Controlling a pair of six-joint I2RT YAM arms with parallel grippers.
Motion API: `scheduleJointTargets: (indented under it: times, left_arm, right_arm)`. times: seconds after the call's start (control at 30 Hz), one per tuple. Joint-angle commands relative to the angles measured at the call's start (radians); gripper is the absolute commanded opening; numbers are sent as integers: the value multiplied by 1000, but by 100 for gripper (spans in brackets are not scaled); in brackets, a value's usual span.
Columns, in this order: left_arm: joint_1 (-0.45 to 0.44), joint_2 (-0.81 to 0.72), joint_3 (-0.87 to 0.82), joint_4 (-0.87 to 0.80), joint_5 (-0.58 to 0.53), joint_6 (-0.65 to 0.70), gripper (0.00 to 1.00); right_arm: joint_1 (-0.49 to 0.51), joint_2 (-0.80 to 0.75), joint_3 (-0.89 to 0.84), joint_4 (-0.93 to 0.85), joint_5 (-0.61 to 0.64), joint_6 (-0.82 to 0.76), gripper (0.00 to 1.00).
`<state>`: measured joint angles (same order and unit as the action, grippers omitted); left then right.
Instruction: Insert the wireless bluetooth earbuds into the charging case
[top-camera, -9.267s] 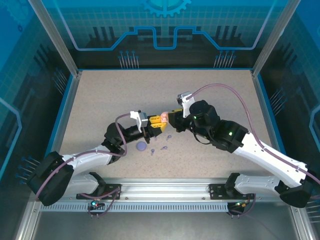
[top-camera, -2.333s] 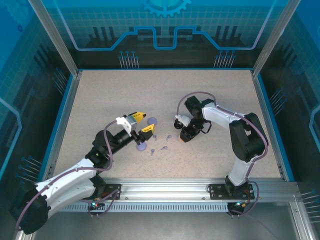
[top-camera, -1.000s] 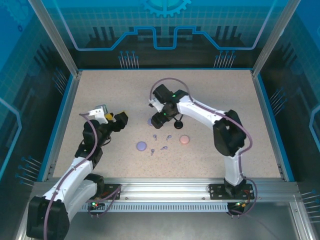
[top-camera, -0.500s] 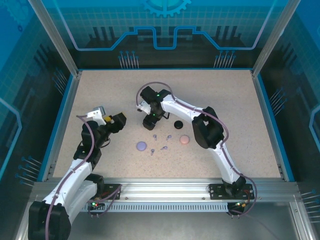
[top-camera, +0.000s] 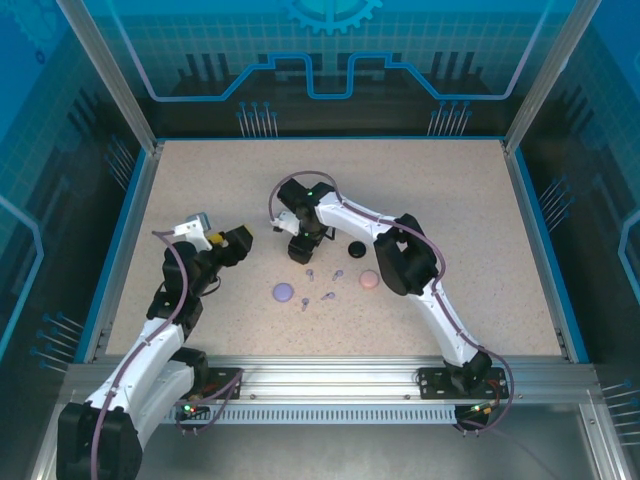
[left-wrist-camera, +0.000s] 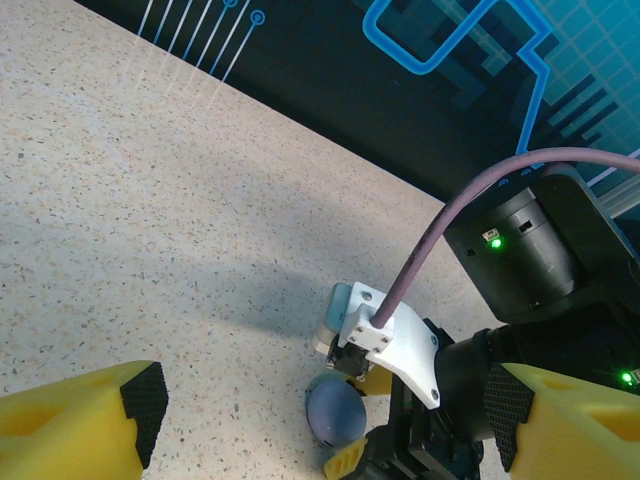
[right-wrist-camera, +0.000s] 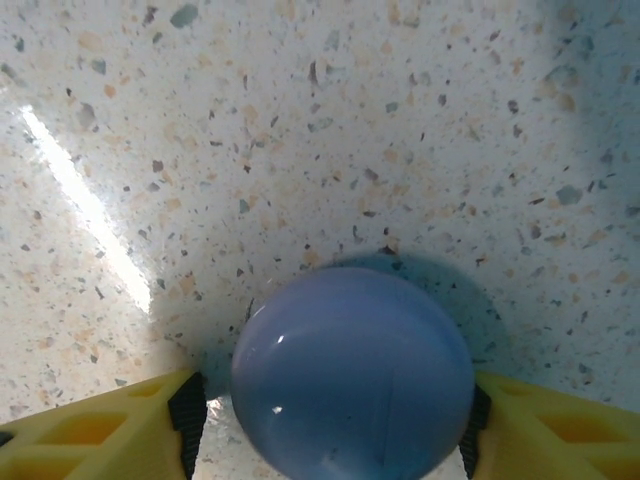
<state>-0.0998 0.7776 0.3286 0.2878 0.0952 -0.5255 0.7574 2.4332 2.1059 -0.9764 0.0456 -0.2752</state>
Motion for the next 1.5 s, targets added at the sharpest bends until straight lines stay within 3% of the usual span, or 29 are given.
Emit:
scheduleJointTargets:
  times: [0.0,0.3,0.5,0.73,1.07,1.23,1.47]
  left_arm:
    - [12,-14,-7,-17,26,-8,86]
    - [13,-12,-6,-18,34,-10,86]
    - [13,-4,5,-36,60,-31,85]
    - [16,90,69,-12,233,-83,81]
    - [3,273,189,194,618,-261,75]
    - [-55,341,216,351,720,-354,74]
    - [-164,405,282,286,752,-296,75]
  right_arm:
    - [-1,36,43,-36,-4,-18,66]
    - [-7,17,28,-33,-11,-26,53]
    - [-11,-160,-155,115,-12,-34,49]
    - [-18,-486,-486,363,-46,-35,48]
    - [-6,-959,-973,750,-63,-107,48]
    - [9,-1045,-1064,830,-54,-151,48]
    - [16,-1068,-1071,853,-54,-149,48]
